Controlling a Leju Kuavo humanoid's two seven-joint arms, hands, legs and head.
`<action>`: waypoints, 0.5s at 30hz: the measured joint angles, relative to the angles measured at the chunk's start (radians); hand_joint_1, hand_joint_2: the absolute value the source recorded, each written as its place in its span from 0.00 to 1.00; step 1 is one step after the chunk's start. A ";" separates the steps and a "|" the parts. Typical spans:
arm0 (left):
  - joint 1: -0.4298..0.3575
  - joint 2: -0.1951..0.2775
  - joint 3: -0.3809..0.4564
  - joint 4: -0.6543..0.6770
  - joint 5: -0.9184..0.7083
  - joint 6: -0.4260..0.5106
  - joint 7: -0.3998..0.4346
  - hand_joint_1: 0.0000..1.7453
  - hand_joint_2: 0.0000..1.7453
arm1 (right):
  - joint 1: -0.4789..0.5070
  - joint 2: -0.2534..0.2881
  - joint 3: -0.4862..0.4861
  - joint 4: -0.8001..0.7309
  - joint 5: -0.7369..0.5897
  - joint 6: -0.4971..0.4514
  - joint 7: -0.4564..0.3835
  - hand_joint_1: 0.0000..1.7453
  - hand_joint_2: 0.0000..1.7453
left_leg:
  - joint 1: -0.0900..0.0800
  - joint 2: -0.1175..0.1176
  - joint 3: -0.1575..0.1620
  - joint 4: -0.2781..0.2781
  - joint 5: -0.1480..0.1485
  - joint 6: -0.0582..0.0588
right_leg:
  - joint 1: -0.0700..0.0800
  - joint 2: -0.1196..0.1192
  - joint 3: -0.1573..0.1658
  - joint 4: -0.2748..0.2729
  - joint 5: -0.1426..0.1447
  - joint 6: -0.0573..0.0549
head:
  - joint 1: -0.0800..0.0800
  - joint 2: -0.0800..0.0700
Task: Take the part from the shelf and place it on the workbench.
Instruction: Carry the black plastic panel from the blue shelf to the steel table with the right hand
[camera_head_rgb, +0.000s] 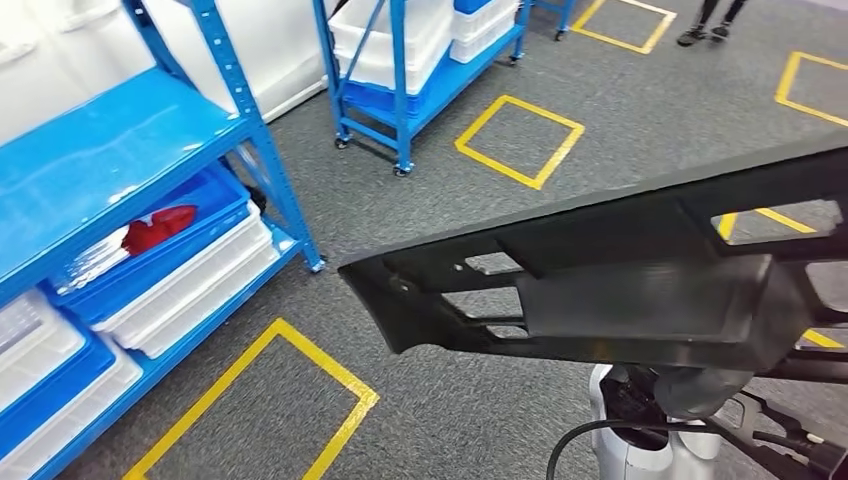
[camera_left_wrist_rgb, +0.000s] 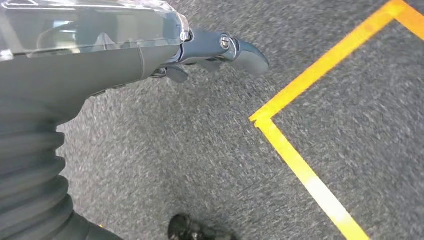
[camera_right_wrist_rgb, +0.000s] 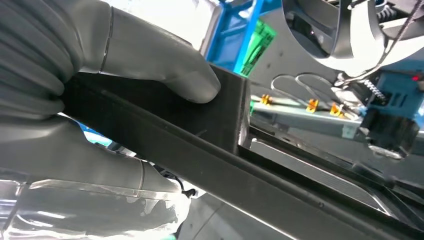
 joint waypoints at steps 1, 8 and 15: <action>0.001 0.000 0.000 0.000 0.001 -0.001 -0.001 0.00 1.00 | 0.001 0.001 -0.001 0.000 0.000 0.001 0.000 1.00 1.00 | 0.000 -0.002 -0.019 0.028 0.003 0.001 | 0.001 0.014 0.001 0.000 0.000 0.000 | 0.000 0.000; -0.002 -0.004 0.000 0.000 0.004 -0.003 -0.012 0.00 1.00 | -0.012 0.004 0.002 0.001 -0.015 -0.014 0.001 1.00 1.00 | 0.000 -0.081 0.079 -0.254 0.160 0.023 | 0.003 0.100 -0.007 0.020 -0.010 0.024 | 0.000 0.000; -0.006 -0.024 -0.004 0.000 0.000 0.007 -0.004 0.00 1.00 | -0.016 0.002 0.028 0.000 -0.027 -0.052 0.001 1.00 1.00 | -0.003 0.001 0.088 -0.264 0.161 0.054 | -0.003 -0.020 -0.135 0.265 -0.125 0.062 | 0.000 0.000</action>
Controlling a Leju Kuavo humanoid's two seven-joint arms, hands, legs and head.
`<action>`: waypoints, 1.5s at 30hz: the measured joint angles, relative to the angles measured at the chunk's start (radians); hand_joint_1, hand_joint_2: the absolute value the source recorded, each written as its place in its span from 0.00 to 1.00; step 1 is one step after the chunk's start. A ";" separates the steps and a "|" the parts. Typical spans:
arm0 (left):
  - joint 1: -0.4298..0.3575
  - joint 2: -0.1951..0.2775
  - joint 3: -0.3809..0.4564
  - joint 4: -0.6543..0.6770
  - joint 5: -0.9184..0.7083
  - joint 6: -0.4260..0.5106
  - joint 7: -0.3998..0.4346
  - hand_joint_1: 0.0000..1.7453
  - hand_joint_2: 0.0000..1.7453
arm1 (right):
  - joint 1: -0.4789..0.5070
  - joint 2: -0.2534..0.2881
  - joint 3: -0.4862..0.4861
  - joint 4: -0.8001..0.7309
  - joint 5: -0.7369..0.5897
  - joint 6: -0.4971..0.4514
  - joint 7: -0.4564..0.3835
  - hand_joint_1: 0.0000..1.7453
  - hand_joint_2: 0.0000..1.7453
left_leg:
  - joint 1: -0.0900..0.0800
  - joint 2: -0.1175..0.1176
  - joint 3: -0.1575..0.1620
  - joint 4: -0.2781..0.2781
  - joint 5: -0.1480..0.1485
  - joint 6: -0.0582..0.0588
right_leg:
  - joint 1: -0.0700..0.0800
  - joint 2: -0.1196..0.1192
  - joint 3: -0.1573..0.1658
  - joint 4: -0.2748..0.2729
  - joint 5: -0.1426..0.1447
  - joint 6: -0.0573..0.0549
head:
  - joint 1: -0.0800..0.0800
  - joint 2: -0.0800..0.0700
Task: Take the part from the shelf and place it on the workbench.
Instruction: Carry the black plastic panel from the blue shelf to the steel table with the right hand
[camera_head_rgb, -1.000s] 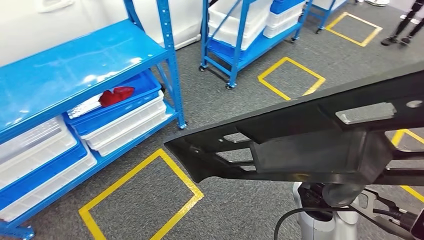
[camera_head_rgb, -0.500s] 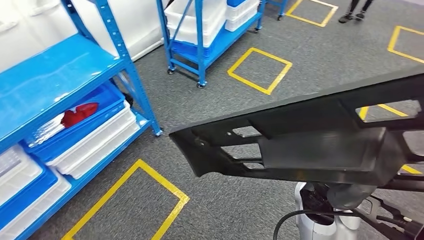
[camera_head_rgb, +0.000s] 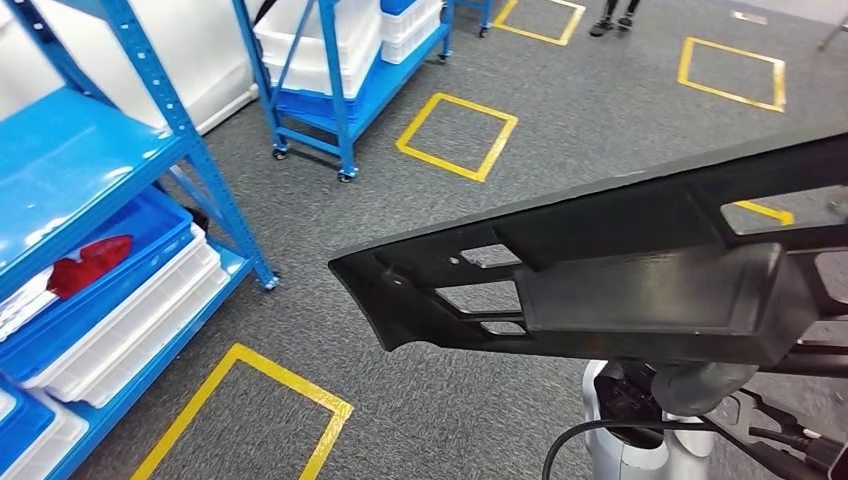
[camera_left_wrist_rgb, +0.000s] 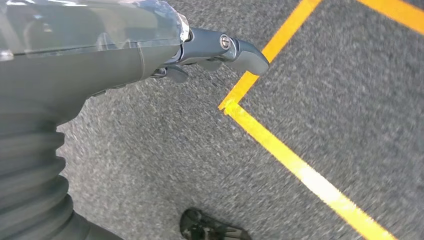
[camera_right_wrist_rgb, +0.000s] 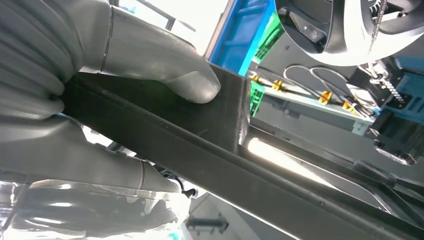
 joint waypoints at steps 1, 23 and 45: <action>0.002 -0.001 0.000 0.000 0.000 0.001 0.002 0.00 1.00 | 0.001 0.000 0.002 0.000 -0.002 0.000 0.000 1.00 1.00 | -0.001 0.014 0.000 0.001 -0.002 0.000 | -0.002 -0.003 -0.020 0.036 -0.006 0.001 | 0.000 0.000; 0.004 -0.034 0.001 0.000 0.021 0.006 0.009 0.00 1.00 | -0.055 -0.005 0.111 0.010 -0.050 -0.056 0.013 1.00 1.00 | 0.013 -0.080 -0.007 0.018 -0.010 -0.048 | -0.001 0.105 0.124 -0.240 0.113 -0.035 | 0.000 0.000; -0.004 -0.052 0.008 0.001 0.031 0.008 0.001 0.00 1.00 | -0.092 -0.019 0.169 0.028 -0.046 -0.109 0.033 1.00 1.00 | -0.005 0.011 -0.042 0.167 -0.125 -0.043 | 0.014 -0.011 0.132 -0.269 0.123 -0.066 | 0.000 0.000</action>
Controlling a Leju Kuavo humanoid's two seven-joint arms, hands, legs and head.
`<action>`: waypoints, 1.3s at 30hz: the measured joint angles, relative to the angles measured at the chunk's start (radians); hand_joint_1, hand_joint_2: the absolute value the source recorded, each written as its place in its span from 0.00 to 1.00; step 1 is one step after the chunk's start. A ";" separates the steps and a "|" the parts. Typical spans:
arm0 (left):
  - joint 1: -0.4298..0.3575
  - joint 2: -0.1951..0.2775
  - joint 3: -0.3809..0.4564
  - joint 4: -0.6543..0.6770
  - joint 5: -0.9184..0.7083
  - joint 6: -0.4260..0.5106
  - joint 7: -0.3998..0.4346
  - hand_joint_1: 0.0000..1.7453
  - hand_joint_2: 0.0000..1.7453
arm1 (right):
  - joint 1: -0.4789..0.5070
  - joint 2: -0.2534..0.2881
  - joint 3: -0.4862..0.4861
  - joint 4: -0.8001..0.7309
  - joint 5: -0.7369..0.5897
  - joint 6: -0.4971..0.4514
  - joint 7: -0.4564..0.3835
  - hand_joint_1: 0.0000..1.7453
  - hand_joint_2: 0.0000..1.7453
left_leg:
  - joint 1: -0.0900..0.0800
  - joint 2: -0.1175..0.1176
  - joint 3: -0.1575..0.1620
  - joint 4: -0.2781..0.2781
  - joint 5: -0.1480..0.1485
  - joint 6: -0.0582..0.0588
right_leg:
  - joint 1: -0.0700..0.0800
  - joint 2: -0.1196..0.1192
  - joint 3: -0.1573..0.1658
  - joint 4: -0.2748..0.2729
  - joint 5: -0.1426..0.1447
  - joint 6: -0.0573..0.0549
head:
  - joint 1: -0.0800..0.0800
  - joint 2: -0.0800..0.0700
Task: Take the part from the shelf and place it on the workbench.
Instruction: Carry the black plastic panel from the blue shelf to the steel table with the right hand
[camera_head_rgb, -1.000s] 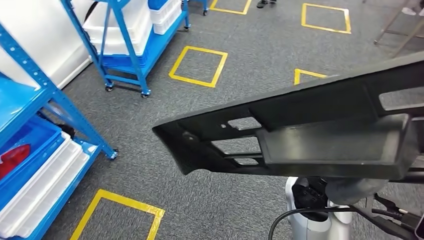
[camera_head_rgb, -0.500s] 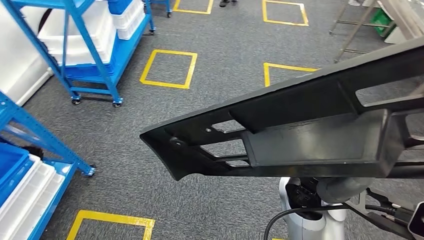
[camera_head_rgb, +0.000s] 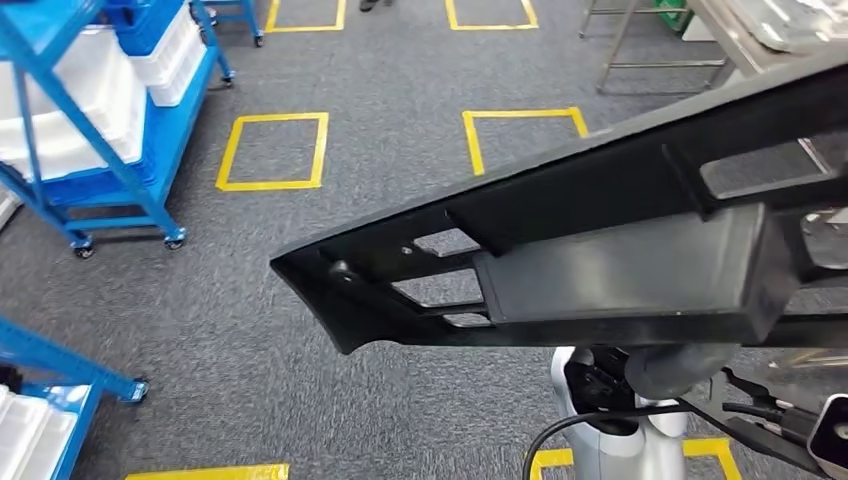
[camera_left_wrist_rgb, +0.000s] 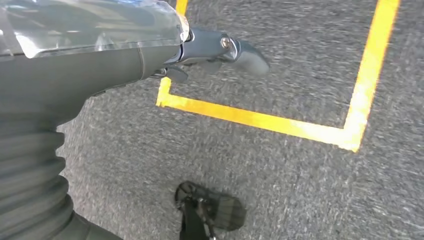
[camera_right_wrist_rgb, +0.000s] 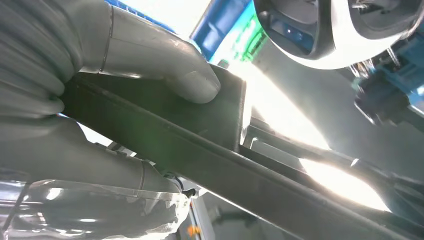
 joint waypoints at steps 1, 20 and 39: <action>0.004 0.000 0.000 0.000 0.000 0.001 0.000 0.00 1.00 | -0.001 0.000 0.007 0.002 0.000 -0.007 -0.001 1.00 1.00 | 0.000 -0.011 -0.036 0.067 -0.023 -0.002 | 0.000 0.015 0.001 0.001 0.000 -0.002 | 0.000 0.000; 0.006 -0.001 0.002 0.000 -0.008 0.026 0.009 0.00 1.00 | 0.032 -0.008 0.021 0.017 -0.015 -0.098 -0.006 1.00 1.00 | 0.004 0.041 0.057 -0.172 0.112 0.033 | -0.016 -0.007 -0.115 0.218 -0.067 0.057 | 0.000 0.000; 0.008 -0.006 0.002 0.000 -0.010 0.018 0.012 0.00 1.00 | 0.028 -0.009 0.042 0.014 0.027 -0.108 0.003 1.00 1.00 | 0.008 -0.094 0.032 -0.149 0.117 0.003 | -0.004 0.124 -0.002 0.030 -0.022 0.018 | 0.000 0.000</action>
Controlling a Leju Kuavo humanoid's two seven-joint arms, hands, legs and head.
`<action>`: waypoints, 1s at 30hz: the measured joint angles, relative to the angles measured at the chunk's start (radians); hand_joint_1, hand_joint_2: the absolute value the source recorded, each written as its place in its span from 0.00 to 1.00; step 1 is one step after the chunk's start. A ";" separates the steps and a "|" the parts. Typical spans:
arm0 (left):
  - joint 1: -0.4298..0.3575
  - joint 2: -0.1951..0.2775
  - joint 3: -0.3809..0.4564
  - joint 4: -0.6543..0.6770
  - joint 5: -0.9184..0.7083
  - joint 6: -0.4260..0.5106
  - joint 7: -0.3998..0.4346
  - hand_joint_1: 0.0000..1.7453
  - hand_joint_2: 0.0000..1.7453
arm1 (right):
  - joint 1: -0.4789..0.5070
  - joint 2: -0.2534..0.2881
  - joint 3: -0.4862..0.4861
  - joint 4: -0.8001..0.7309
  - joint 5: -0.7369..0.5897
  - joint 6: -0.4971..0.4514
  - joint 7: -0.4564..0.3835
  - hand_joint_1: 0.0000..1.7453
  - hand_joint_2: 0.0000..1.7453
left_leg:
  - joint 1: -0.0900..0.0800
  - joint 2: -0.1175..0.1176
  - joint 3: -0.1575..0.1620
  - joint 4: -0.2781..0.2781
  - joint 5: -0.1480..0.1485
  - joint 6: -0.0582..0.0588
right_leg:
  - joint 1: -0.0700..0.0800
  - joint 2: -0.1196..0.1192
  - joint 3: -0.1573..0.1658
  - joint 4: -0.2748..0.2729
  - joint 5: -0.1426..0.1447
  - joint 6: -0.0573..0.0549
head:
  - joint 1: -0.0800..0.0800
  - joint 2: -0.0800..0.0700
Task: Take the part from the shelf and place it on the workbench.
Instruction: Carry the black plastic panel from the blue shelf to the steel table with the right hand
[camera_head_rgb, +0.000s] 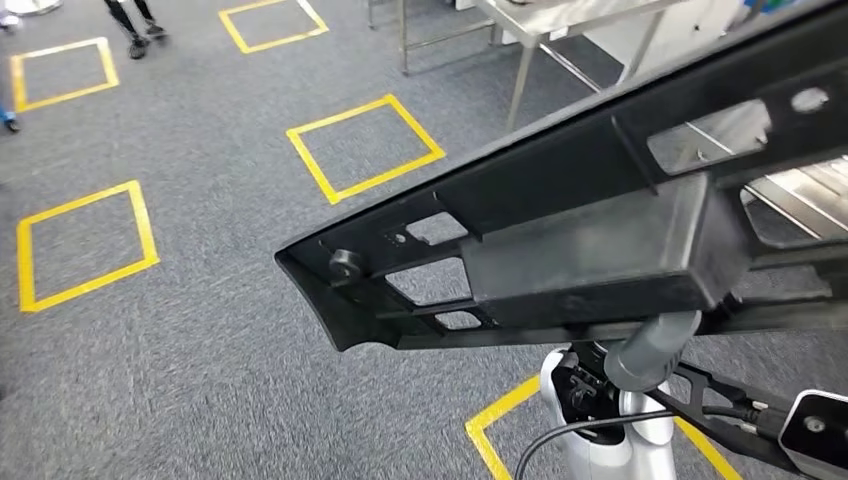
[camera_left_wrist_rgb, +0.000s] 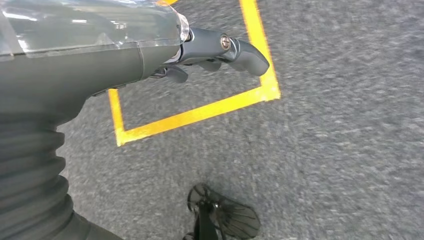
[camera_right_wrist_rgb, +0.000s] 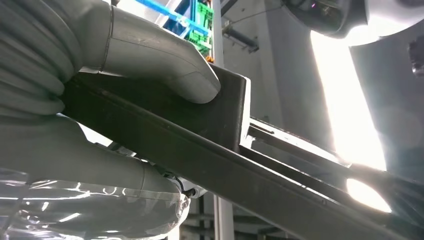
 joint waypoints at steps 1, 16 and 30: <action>0.000 0.000 0.000 0.000 0.000 0.000 0.000 0.00 1.00 | 0.000 0.000 0.000 0.000 0.002 0.000 0.000 1.00 1.00 | -0.002 0.002 0.002 -0.005 -0.002 0.002 | -0.002 0.010 -0.004 0.000 0.001 0.006 | 0.000 0.000; -0.004 -0.007 0.001 0.000 0.004 0.000 0.001 0.00 1.00 | 0.017 -0.010 0.004 -0.005 0.005 -0.008 -0.009 1.00 1.00 | -0.011 0.175 0.047 -0.031 -0.021 0.006 | 0.002 -0.188 -0.011 -0.009 0.010 0.025 | 0.001 0.000; 0.000 -0.012 0.002 0.001 0.007 0.003 0.009 0.00 1.00 | -0.003 -0.012 0.033 -0.001 -0.011 -0.023 0.009 1.00 1.00 | -0.001 0.011 0.000 0.009 -0.005 0.000 | -0.002 -0.011 0.003 -0.007 0.006 0.005 | 0.001 0.000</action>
